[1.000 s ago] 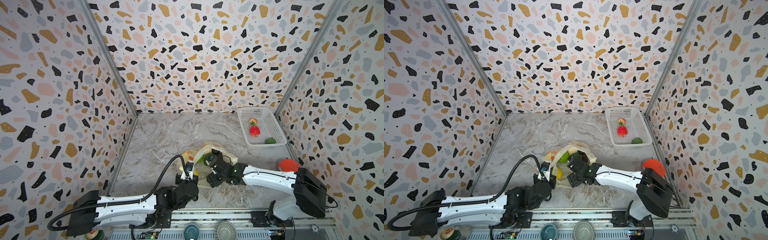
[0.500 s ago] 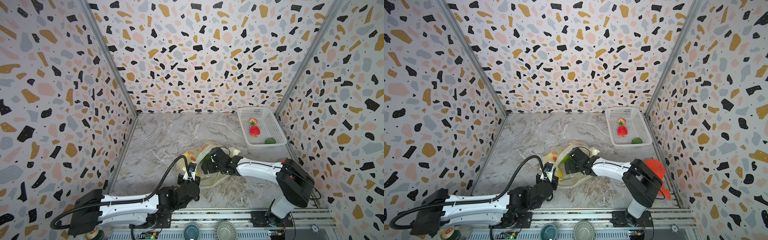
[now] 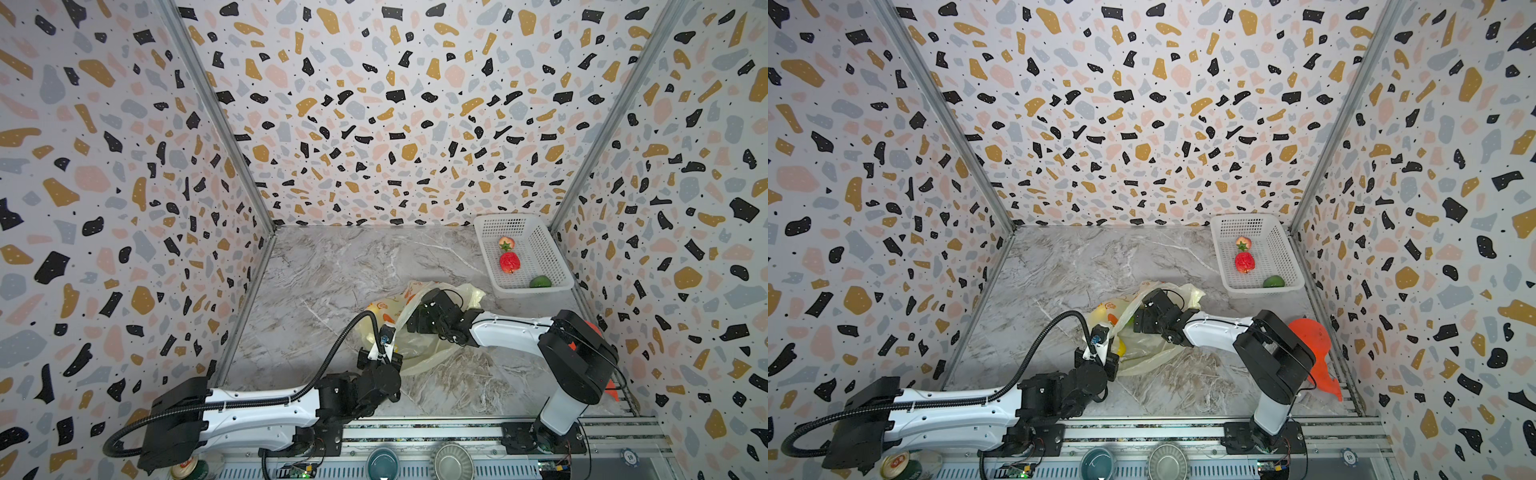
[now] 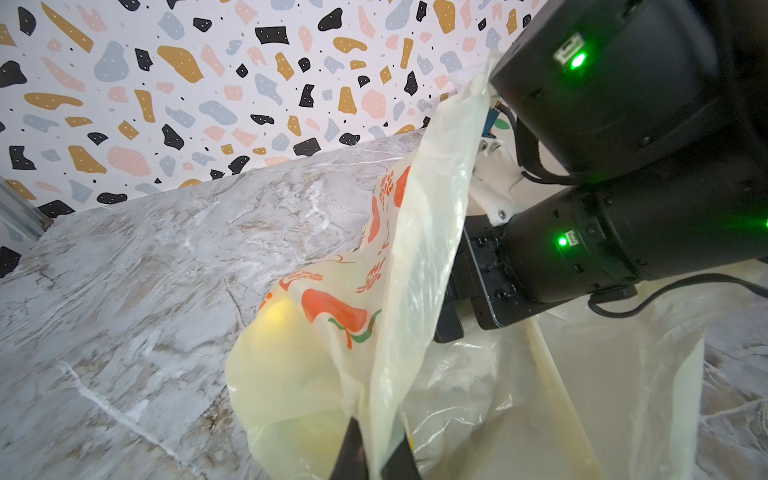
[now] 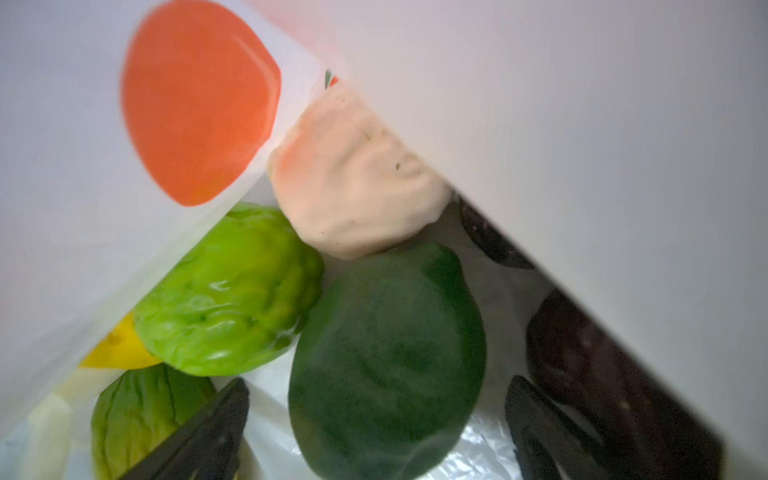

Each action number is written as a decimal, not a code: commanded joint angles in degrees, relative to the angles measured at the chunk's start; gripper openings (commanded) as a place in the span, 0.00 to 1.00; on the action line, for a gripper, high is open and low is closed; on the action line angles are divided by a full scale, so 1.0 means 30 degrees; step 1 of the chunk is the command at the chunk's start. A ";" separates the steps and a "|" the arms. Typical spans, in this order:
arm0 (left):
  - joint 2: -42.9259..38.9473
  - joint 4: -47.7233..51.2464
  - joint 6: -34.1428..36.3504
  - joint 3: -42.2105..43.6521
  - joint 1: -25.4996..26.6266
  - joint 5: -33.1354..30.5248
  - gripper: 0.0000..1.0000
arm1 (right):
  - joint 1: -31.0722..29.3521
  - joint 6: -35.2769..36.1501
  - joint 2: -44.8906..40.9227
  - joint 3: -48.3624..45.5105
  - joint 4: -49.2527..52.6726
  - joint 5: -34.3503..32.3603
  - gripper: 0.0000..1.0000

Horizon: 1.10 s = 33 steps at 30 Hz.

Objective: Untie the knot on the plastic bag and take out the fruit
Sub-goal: 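Lower the right gripper onto the dark green fruit and close on it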

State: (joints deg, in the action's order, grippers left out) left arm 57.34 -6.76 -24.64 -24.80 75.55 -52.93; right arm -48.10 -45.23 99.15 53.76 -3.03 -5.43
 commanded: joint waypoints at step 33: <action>-0.0689 -0.0227 -0.0693 -0.0368 -0.0001 -0.1341 0.00 | -0.1501 0.3192 -0.4078 -0.1314 0.2488 0.2166 0.62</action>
State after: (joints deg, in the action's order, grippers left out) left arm 55.51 -6.92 -25.82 -24.93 75.55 -55.02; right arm -51.24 -39.16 90.17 49.43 -0.73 0.49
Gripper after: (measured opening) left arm 0.047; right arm 0.653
